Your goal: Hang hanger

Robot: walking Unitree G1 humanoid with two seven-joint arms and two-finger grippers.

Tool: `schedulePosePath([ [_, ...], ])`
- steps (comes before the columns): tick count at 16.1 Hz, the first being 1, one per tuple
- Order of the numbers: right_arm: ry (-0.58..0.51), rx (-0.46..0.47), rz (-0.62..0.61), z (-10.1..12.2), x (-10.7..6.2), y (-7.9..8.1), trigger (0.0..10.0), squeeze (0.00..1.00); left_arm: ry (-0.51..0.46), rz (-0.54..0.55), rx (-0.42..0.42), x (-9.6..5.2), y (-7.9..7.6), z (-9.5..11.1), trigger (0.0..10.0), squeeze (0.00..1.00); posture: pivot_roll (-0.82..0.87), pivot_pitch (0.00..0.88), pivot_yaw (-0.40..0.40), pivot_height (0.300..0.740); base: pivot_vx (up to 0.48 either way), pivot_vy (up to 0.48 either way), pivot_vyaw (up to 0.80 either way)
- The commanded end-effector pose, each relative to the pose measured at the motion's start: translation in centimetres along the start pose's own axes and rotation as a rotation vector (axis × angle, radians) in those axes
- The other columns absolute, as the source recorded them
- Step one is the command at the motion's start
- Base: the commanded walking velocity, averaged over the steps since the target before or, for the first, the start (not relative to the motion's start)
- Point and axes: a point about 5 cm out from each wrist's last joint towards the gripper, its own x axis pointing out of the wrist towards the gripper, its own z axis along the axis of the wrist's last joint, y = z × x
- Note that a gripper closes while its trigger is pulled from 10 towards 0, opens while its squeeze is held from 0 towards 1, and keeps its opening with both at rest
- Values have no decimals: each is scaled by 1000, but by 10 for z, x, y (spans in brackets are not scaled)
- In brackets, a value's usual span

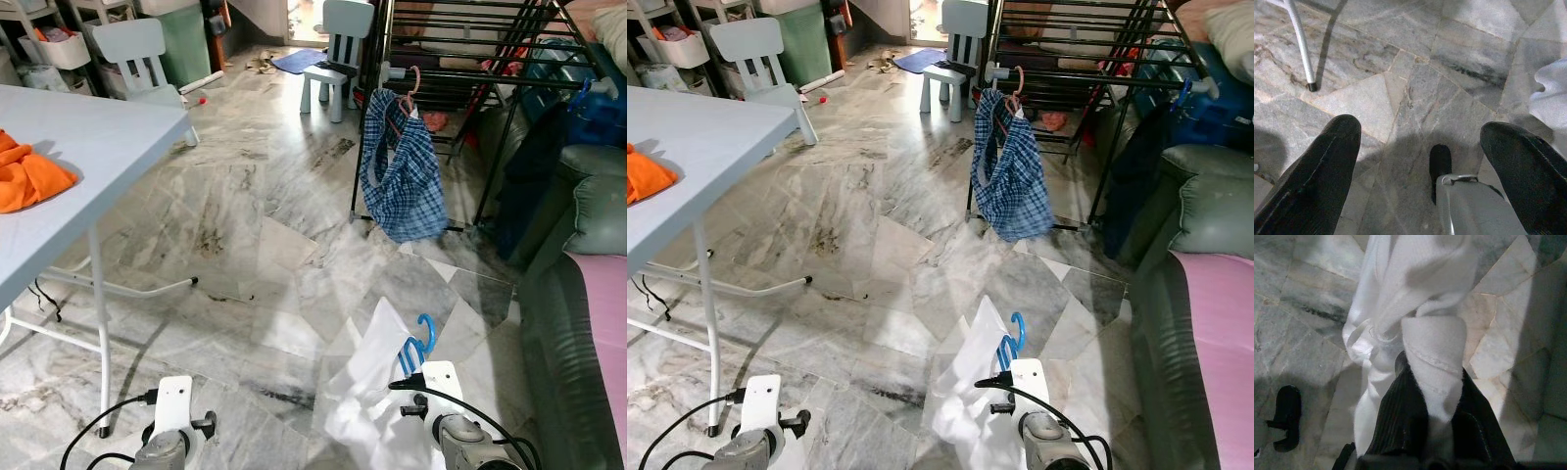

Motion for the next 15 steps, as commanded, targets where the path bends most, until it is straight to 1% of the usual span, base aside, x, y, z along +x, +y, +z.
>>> schedulePosePath([
  [1, -11, 15, -11, 3, 0, -2, 10000, 0, 15, 2, 22, 0, 0, -3, 10000, 0, 35, 0, -14, 740, 0, 0, 0],
  [4, -4, 19, -15, -1, 0, -2, 10000, 0, 25, -2, 33, -1, -1, -6, 10000, 0, 29, 0, -9, 740, 0, 0, 0],
  [8, -5, 19, -27, 0, 0, -4, 10000, 0, 35, -6, 56, -1, -1, -9, 10000, 0, 27, 0, -9, 740, 0, 0, 0],
  [9, -7, 42, -36, 1, 0, -6, 10000, 0, 41, -12, 54, -1, -2, -10, 10000, 0, 27, 0, -9, 740, 0, 0, 0],
  [11, -9, 44, -36, 2, 0, -6, 10000, 0, 37, -20, 74, -1, -4, -8, 10000, 0, 28, 0, -6, 740, 0, 0, 0],
  [12, -9, 40, -37, 1, 0, -6, 10000, 0, 25, -30, 99, 0, -7, -4, 10000, 0, 20, 0, 0, 740, 0, 0, 0],
  [13, -8, 44, -37, 1, 0, -5, 10000, 0, -15, -46, 157, 1, -11, 8, 10000, 0, 3, 0, 15, 740, 0, 0, 0],
  [15, -8, 54, -38, -1, 0, -4, 10000, 0, -71, -85, 167, 4, -19, 32, 10000, 0, -16, 0, 25, 740, 0, 0, 0],
])
